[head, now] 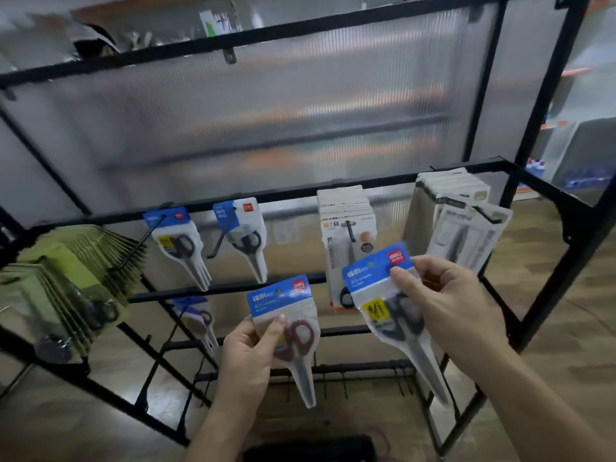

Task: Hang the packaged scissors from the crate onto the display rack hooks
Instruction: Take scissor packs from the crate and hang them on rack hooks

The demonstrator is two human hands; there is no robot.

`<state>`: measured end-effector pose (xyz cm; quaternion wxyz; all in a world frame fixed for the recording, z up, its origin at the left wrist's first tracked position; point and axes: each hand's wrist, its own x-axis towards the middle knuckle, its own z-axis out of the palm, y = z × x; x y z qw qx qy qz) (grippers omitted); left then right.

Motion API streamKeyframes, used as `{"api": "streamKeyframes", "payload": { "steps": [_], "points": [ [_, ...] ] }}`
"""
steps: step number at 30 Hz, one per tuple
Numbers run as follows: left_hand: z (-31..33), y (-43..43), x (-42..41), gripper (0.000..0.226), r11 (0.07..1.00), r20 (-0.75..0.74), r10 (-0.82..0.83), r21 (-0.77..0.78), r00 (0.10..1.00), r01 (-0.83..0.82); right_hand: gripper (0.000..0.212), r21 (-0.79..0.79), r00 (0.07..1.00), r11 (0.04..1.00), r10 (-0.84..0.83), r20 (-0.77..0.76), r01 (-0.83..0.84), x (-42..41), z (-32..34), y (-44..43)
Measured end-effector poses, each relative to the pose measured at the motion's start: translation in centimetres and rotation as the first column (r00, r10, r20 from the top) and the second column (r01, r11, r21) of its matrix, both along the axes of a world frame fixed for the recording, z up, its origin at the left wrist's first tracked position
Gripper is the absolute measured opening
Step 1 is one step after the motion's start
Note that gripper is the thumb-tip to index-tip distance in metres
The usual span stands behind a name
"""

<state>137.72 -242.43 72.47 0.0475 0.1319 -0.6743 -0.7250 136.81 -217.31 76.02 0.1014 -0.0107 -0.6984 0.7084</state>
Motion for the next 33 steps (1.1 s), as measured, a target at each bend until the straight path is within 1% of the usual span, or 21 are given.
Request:
{"api": "streamKeyframes", "payload": {
  "steps": [2, 4, 8, 10, 12, 14, 16, 19, 24, 28, 33],
  "points": [
    [0.5, -1.9, 0.2, 0.009, 0.999, -0.023, 0.036, -0.001, 0.999, -0.036, 0.018, -0.035, 0.996, 0.996, 0.087, 0.012, -0.086, -0.7, 0.0, -2.3],
    [0.7, -4.2, 0.6, 0.010, 0.996, -0.050, 0.085, 0.007, 0.995, -0.085, 0.015, -0.060, 0.991, 0.990, 0.131, 0.013, -0.130, -1.5, 0.2, -5.0],
    [-0.4, -10.2, 1.2, 0.009, 0.984, -0.040, 0.177, 0.031, 0.983, -0.176, 0.015, -0.041, 0.989, 0.988, 0.147, 0.018, -0.146, -3.1, 0.5, -11.8],
    [-1.2, -13.5, 1.1, 0.010, 0.983, -0.025, 0.182, 0.035, 0.983, -0.181, 0.014, -0.025, 0.992, 0.992, 0.123, -0.019, -0.124, -3.7, 0.6, -15.7],
    [-1.7, -16.7, 0.9, 0.013, 0.988, 0.004, 0.152, 0.039, 0.988, -0.152, 0.014, -0.014, 0.996, 0.997, 0.075, -0.044, -0.075, -4.1, 0.4, -19.3],
    [-1.9, -19.9, 0.6, 0.007, 0.994, 0.024, 0.103, 0.042, 0.994, -0.104, 0.015, -0.028, 0.998, 0.999, 0.025, -0.049, -0.026, -4.3, 0.5, -22.4],
    [-1.9, -22.5, 0.6, 0.007, 0.999, 0.041, 0.038, 0.034, 0.998, -0.040, 0.017, -0.027, 0.997, 0.998, -0.051, -0.054, 0.049, -4.6, 0.4, -24.7],
    [-1.8, -25.2, 0.6, 0.011, 0.999, 0.019, -0.039, 0.037, 0.999, 0.039, 0.020, -0.050, 0.986, 0.986, -0.159, -0.047, 0.157, -4.3, 0.1, -26.7],
    [-1.5, -27.3, 0.4, 0.011, 0.996, -0.020, -0.056, 0.066, 0.998, 0.058, 0.018, -0.066, 0.992, 0.991, -0.123, -0.035, 0.121, -3.4, 0.2, -29.3],
    [-1.3, -27.8, 0.2, 0.031, 0.994, -0.042, -0.078, 0.069, 0.996, 0.081, 0.025, -0.111, 0.994, 0.989, -0.101, -0.034, 0.097, -3.1, 0.7, -30.0],
    [-0.9, -28.2, -0.5, 0.031, 0.991, -0.057, -0.116, 0.062, 0.992, 0.120, 0.024, -0.140, 0.986, 0.977, -0.164, -0.031, 0.158, -3.2, 1.2, -30.3]
  ]
}}
